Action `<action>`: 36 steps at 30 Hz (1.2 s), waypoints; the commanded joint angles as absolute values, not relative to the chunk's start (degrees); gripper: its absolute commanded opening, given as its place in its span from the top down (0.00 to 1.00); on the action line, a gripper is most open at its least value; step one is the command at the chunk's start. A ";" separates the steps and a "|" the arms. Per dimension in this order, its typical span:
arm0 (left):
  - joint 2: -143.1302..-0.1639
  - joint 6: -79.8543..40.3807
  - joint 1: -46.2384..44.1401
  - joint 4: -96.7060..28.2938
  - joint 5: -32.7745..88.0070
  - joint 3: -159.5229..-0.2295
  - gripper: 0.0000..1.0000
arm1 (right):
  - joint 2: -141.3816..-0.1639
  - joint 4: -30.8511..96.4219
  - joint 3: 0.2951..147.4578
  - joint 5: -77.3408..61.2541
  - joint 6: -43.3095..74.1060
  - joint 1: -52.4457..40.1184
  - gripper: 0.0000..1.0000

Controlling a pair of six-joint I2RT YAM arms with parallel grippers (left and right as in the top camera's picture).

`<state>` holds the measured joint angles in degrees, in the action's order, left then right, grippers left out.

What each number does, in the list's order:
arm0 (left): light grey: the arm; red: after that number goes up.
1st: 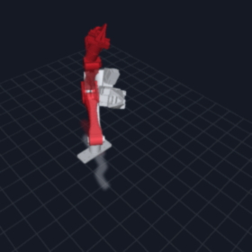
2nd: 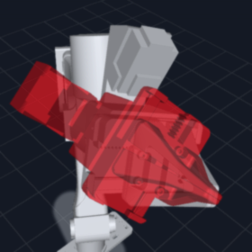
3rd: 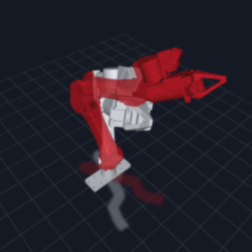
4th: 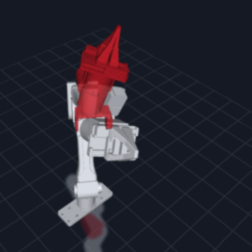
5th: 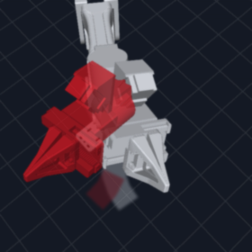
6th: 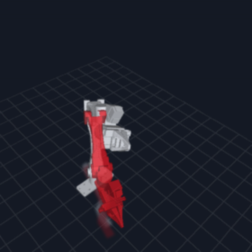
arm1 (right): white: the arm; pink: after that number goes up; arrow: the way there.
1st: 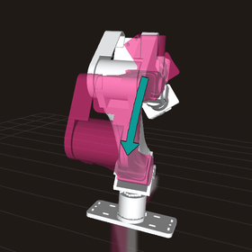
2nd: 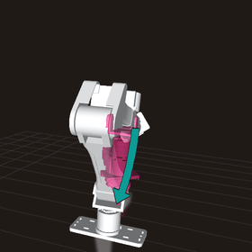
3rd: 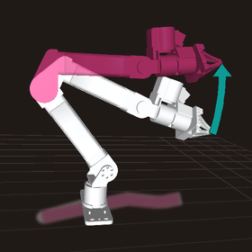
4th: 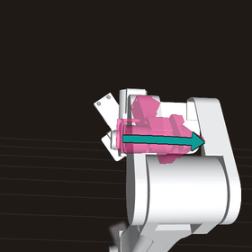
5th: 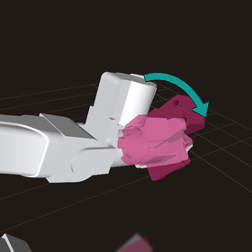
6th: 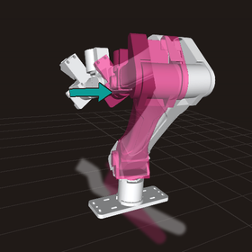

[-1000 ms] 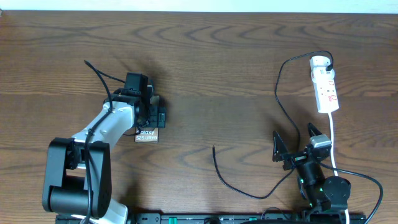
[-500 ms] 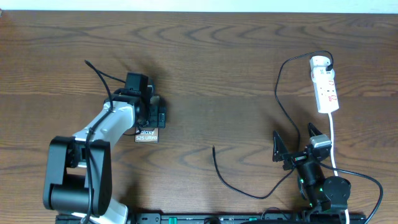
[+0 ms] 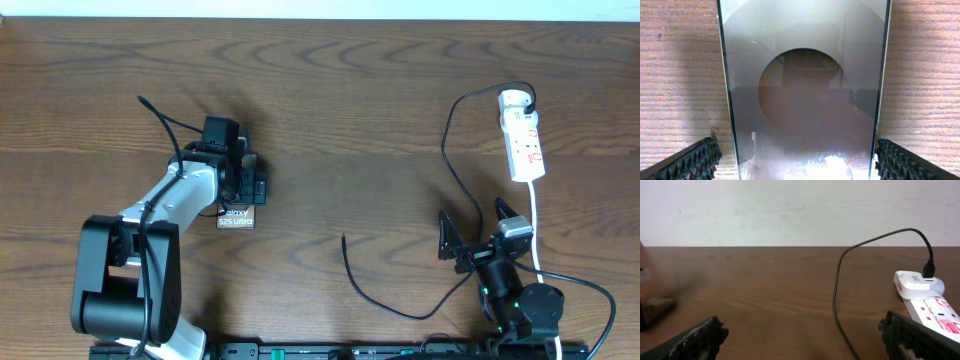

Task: Plug charger to phone and switch on socket
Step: 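Lower the left gripper onto the phone's top edge, then close the left gripper on the phone's top end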

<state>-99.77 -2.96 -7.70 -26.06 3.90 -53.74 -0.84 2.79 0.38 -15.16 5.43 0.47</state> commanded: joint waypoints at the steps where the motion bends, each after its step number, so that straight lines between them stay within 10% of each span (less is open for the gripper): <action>1: -100.73 -3.01 -7.70 -26.02 3.60 -55.11 0.02 | -0.49 3.05 0.32 -14.94 5.10 -0.32 0.01; 36: -100.75 -1.91 -7.75 -26.35 3.99 -55.42 0.02 | -0.49 3.05 0.32 -14.94 5.10 -0.32 0.01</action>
